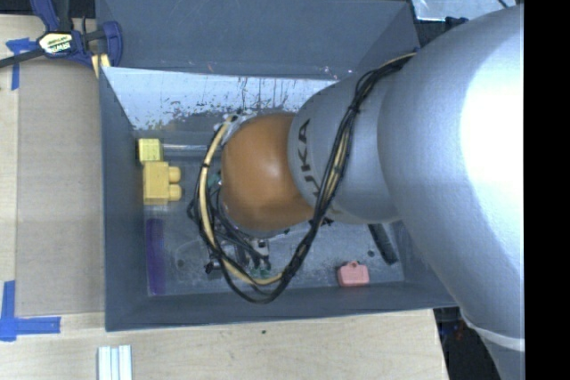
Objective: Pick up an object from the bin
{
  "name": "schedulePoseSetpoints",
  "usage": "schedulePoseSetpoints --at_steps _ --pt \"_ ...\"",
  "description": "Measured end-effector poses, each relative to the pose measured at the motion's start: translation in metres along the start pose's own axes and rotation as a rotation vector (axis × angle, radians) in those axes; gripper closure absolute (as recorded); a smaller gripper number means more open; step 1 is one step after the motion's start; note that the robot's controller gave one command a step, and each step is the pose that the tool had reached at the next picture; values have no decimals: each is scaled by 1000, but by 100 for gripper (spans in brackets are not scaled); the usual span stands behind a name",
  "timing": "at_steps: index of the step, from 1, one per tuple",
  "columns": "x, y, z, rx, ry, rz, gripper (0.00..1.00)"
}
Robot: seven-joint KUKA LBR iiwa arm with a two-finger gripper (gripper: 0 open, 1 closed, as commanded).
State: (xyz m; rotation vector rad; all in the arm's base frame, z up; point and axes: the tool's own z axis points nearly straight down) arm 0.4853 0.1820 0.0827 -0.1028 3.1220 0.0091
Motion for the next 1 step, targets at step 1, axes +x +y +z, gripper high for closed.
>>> schedulePoseSetpoints --at_steps 1 --pt "-2 0 -30 -1 -4 1 100"
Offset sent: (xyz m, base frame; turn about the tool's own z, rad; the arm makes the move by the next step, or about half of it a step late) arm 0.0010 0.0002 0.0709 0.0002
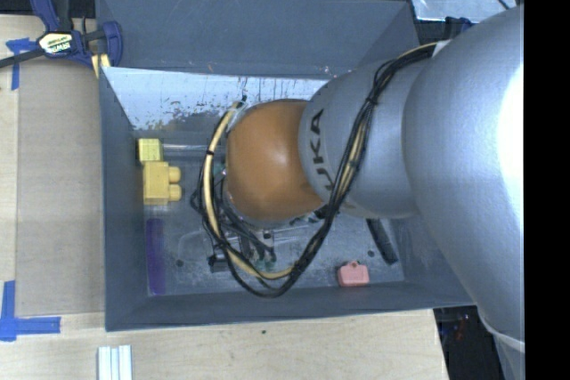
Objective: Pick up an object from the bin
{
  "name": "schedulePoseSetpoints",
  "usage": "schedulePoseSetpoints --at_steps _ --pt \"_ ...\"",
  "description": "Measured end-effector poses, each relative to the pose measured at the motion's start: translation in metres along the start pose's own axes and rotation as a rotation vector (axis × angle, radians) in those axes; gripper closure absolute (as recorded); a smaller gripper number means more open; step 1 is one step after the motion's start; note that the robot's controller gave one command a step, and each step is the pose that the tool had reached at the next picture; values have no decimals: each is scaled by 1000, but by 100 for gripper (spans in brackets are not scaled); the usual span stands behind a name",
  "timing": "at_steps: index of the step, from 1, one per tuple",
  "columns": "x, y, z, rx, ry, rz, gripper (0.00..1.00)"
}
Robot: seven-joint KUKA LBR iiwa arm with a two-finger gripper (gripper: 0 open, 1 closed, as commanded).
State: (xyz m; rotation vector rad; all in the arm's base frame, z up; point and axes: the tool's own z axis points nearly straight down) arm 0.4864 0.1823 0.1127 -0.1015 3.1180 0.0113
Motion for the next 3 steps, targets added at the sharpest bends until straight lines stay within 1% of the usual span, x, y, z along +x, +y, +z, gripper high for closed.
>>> schedulePoseSetpoints --at_steps 3 --pt "-2 0 -57 0 -2 1 100"
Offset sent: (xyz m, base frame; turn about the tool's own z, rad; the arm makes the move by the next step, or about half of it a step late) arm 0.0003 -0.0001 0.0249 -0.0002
